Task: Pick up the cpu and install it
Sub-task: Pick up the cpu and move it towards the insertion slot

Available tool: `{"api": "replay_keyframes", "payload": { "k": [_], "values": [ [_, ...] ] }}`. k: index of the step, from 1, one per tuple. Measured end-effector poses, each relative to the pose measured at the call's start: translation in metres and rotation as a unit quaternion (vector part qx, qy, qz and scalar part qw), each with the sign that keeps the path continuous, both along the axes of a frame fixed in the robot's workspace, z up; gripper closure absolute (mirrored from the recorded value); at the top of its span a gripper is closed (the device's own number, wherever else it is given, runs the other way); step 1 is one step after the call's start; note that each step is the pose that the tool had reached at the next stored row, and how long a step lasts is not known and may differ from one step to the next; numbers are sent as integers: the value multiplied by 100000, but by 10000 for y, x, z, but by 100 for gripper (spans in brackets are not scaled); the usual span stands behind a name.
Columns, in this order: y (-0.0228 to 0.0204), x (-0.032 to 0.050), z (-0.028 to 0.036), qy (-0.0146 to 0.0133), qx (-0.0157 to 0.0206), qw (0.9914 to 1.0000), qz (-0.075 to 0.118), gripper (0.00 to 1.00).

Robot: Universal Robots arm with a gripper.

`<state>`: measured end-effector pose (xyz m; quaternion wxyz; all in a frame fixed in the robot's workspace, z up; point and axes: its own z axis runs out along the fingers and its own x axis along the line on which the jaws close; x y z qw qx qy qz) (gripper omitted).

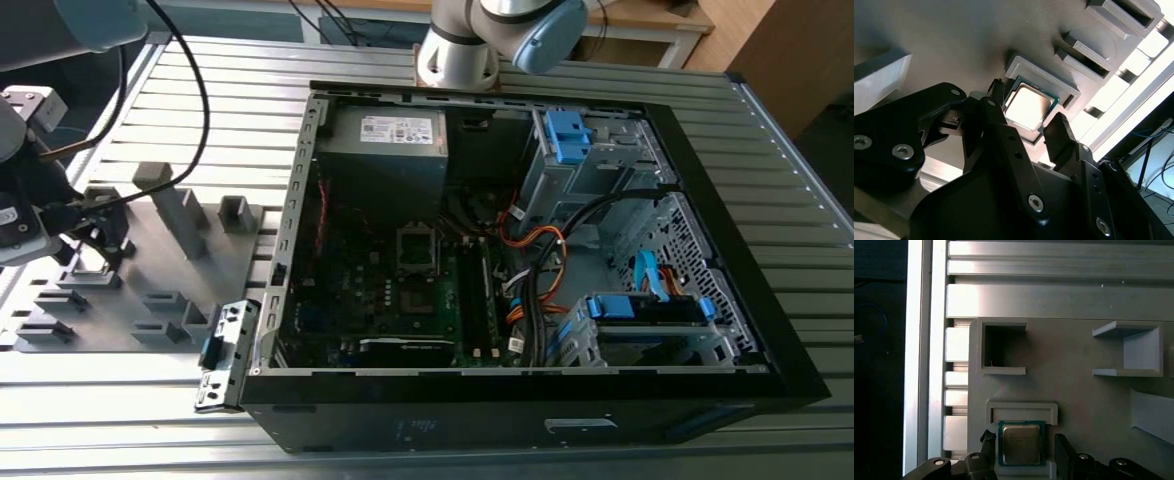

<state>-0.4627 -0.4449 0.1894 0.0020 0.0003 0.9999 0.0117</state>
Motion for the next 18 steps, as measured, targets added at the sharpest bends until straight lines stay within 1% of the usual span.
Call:
{"api": "replay_keyframes", "payload": {
  "k": [11, 18],
  "values": [
    [0, 0, -24, -13, -3, 100000, 0, 41],
    [0, 0, -27, -6, -8, 100000, 21, 41]
  ]
}}
